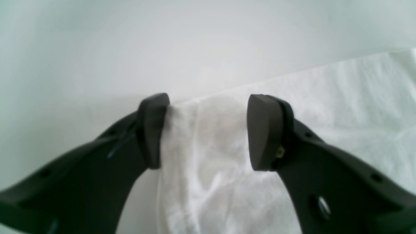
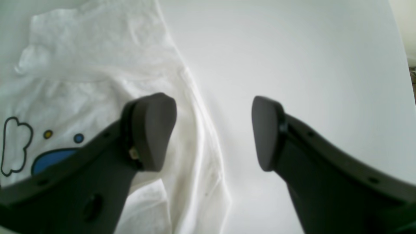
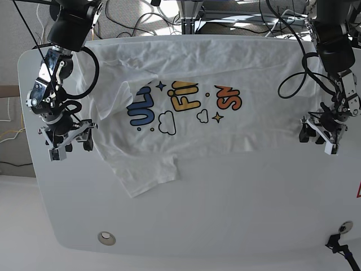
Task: Fold the T-shirt properly
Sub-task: 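Grasp the hem corners with both grippers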
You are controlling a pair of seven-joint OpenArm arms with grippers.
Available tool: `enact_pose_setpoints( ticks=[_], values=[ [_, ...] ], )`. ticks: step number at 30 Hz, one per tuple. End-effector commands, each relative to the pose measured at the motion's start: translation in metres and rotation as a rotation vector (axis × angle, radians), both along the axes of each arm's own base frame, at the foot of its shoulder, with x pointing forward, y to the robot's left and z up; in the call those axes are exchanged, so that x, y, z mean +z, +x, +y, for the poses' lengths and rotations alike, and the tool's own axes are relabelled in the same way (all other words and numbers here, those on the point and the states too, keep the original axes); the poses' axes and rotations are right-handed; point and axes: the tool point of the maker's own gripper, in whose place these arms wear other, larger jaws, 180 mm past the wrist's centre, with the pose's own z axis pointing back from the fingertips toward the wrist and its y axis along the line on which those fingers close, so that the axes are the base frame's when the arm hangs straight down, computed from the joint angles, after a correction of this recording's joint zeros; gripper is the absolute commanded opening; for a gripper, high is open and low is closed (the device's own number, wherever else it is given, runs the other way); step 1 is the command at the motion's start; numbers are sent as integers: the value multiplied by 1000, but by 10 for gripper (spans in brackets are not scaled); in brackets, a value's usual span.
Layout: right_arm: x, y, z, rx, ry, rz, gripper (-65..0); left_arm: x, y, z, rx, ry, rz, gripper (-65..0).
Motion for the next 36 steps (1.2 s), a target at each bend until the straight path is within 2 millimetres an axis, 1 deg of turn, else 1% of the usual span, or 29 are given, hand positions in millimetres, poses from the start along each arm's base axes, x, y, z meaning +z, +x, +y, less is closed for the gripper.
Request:
enact_pose_setpoints(
  ticks=[1, 3, 7, 12, 15, 16, 18, 20, 22, 26, 29, 31, 33, 35, 36],
  values=[
    [22, 11, -5, 0, -9, -72, -259, -10, -11, 1, -15, 13, 71, -298],
    [22, 11, -5, 0, -9, -72, -259, -9, -11, -1, -8, -13, 59, -333],
    [23, 11, -5, 0, -9, -73, -259, -10, -13, -1, -3, -25, 81, -465],
    [23, 12, -4, 0, -7, -75, -260, -10, -13, -1, -3, -25, 81, -560],
    [25, 13, -4, 0, -7, -79, -260, -11, -14, -1, -4, -24, 82, -650],
    [26, 14, -5, -4, -6, -84, -260, -11, -14, -1, -4, -22, 83, -650],
    [40, 27, -6, -9, -5, -119, -260, -11, -14, -1, -5, -21, 83, -650],
    [42, 39, -7, -16, 13, -125, -258, -11, -14, -1, -5, -21, 83, -650],
    [47, 60, -8, -29, 59, -150, -256, -11, -14, -1, -5, -21, 83, -650],
    [49, 97, -6, -50, 161, -161, -256, -11, -14, -1, -5, -21, 83, -650],
    [41, 114, -2, -66, 235, -155, -256, -11, -14, -1, -5, -21, 83, -650],
    [32, 125, 1, -88, 294, -166, -256, -11, -14, -1, -5, -21, 85, -650],
    [19, 134, 6, -106, 339, -153, -256, -11, -14, -1, -5, -21, 85, -650],
    [5, 140, 11, -110, 339, -126, -256, -12, -15, -1, -5, -21, 86, -650],
    [-3, 142, 20, -104, 343, -113, -256, -12, -15, -1, -5, -21, 86, -650]
  ],
)
